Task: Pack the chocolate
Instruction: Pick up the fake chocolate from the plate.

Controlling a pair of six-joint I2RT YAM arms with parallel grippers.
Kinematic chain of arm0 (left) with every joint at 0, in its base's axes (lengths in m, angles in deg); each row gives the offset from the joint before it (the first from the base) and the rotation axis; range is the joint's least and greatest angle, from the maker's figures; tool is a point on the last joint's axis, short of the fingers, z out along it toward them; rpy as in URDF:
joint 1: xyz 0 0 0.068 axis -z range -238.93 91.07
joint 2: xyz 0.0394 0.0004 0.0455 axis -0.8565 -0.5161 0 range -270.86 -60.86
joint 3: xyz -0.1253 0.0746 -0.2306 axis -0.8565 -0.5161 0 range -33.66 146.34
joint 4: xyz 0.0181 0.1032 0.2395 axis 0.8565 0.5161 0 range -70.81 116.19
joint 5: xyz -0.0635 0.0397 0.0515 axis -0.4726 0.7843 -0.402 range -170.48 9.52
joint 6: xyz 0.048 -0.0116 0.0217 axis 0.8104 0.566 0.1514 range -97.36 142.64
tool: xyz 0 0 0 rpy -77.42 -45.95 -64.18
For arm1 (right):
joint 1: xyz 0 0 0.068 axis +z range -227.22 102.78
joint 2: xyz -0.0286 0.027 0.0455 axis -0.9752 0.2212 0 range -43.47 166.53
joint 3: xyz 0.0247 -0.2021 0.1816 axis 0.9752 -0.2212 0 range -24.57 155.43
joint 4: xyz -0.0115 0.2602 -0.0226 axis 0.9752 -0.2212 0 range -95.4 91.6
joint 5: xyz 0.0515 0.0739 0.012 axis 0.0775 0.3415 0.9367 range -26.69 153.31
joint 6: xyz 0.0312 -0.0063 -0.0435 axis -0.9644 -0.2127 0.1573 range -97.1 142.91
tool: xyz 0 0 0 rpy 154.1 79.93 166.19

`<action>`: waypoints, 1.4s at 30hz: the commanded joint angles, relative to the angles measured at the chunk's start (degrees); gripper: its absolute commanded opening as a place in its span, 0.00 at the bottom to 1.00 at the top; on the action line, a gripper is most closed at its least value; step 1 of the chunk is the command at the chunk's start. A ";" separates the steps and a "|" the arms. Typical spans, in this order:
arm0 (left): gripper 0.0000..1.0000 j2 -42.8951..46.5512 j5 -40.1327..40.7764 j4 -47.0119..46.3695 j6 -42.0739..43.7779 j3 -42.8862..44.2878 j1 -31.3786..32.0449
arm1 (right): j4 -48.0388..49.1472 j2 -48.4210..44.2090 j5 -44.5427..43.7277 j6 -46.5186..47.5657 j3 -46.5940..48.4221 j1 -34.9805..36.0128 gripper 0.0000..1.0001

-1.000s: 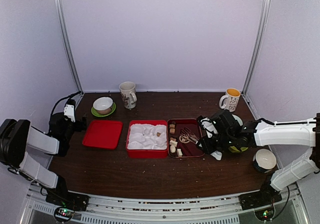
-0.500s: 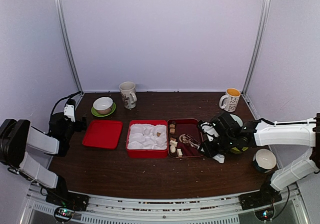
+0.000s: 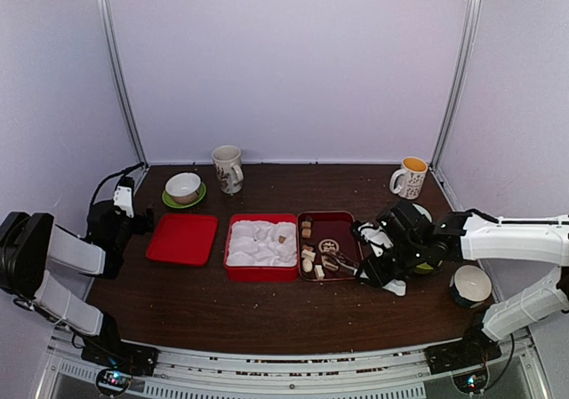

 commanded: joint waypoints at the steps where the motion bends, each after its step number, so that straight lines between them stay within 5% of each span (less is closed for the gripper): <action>1: 0.98 -0.24 0.28 -3.79 -0.11 0.81 -0.56 | -5.60 -1.56 -0.31 -1.93 4.43 1.35 0.36; 42: 0.98 -0.22 0.28 -3.87 -0.10 0.81 -0.52 | -18.29 2.75 -3.47 -11.69 11.56 5.64 0.36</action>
